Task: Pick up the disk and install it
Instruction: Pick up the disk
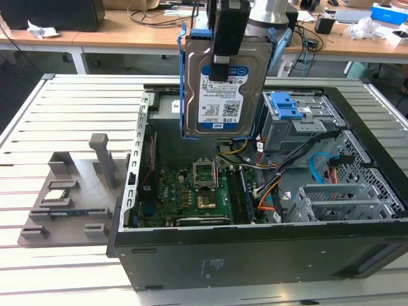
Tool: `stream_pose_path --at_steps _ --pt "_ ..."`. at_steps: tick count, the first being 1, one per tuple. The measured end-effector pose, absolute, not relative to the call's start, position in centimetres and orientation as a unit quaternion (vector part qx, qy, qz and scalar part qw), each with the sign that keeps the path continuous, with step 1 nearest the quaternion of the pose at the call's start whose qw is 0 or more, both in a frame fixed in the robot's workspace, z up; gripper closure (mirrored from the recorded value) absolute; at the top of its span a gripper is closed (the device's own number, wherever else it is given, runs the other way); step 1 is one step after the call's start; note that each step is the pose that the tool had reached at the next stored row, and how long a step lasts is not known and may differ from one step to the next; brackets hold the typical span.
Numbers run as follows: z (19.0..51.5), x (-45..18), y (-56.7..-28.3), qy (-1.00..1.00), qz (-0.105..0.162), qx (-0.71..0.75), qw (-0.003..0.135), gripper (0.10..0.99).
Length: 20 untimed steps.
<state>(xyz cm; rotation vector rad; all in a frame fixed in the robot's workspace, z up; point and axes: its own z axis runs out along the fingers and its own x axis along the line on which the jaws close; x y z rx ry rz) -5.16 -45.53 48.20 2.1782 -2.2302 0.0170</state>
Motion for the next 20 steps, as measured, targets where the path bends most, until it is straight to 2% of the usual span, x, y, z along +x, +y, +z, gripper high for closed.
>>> stream_pose_path --at_steps 20 --pt "48.0 -5.2 -48.8 -0.715 0.007 0.699 0.014 0.725"
